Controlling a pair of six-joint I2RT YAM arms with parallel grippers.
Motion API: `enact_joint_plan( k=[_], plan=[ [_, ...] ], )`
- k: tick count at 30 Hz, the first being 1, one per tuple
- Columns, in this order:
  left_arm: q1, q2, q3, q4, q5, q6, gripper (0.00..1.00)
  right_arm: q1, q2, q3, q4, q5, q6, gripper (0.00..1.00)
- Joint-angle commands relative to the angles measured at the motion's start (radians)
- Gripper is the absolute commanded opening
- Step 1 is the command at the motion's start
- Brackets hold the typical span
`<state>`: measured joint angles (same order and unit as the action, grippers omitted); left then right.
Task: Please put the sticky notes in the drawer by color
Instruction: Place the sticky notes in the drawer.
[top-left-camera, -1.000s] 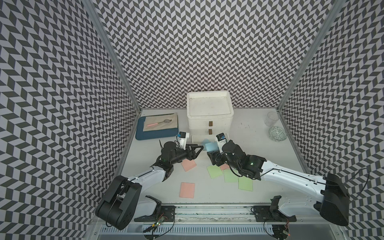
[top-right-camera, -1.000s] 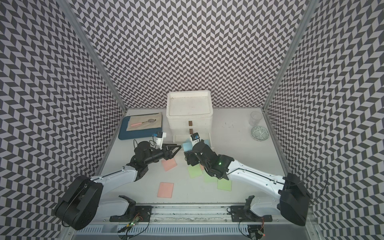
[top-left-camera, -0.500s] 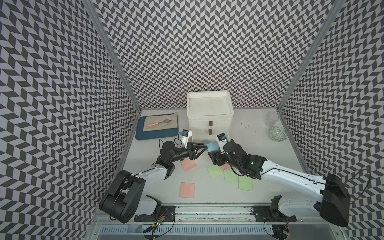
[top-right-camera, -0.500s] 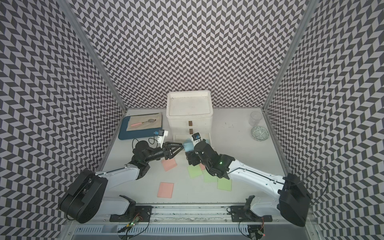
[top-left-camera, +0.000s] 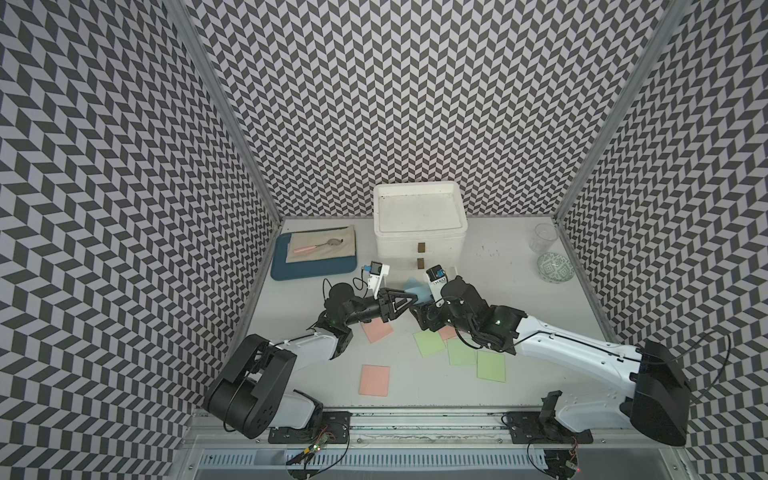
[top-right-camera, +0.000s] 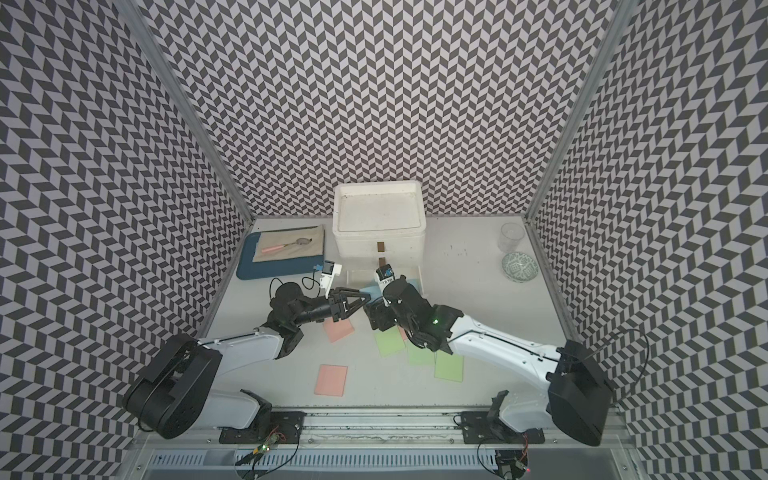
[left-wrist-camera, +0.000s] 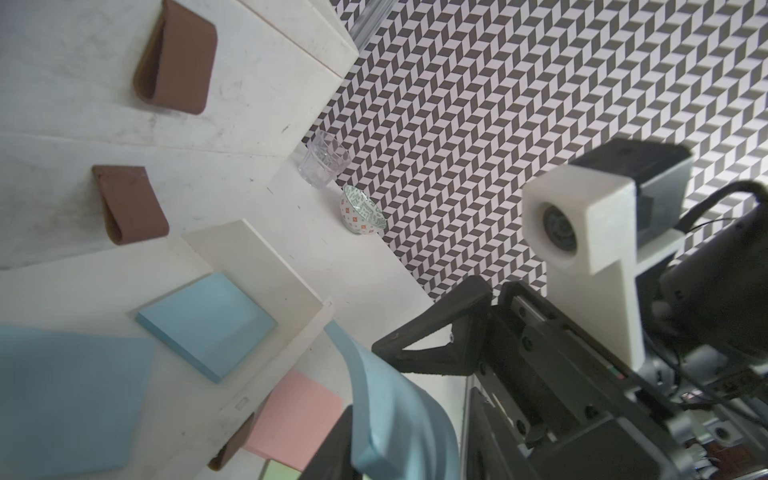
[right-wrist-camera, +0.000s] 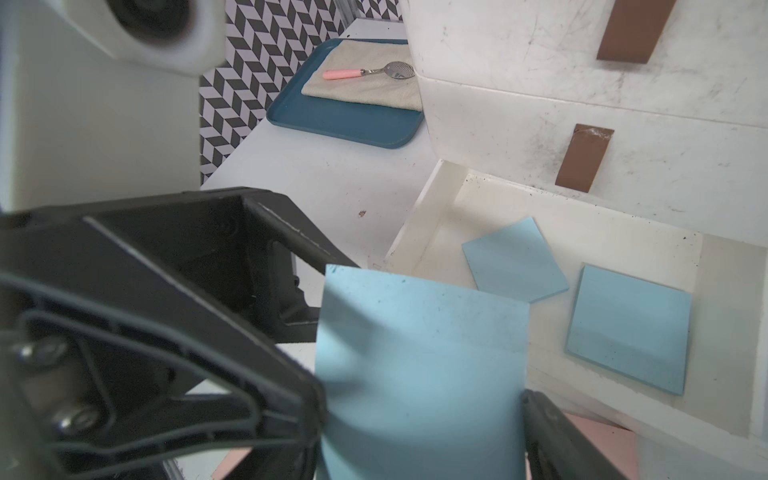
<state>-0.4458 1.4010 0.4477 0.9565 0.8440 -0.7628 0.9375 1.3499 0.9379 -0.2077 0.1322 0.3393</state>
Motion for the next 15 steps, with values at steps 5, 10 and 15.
enact_joint_plan(
  k=[5,10,15],
  plan=[
    [-0.005,-0.007,0.014,0.02,-0.007,0.014,0.17,-0.002,-0.028,-0.014,0.043,0.005,-0.002,0.84],
    [-0.002,-0.013,0.011,0.009,-0.019,0.02,0.05,-0.003,-0.102,-0.055,0.057,0.06,0.012,0.88],
    [0.008,-0.022,0.005,0.008,-0.027,0.019,0.03,-0.064,-0.215,-0.107,0.08,0.005,0.022,0.9]
  ],
)
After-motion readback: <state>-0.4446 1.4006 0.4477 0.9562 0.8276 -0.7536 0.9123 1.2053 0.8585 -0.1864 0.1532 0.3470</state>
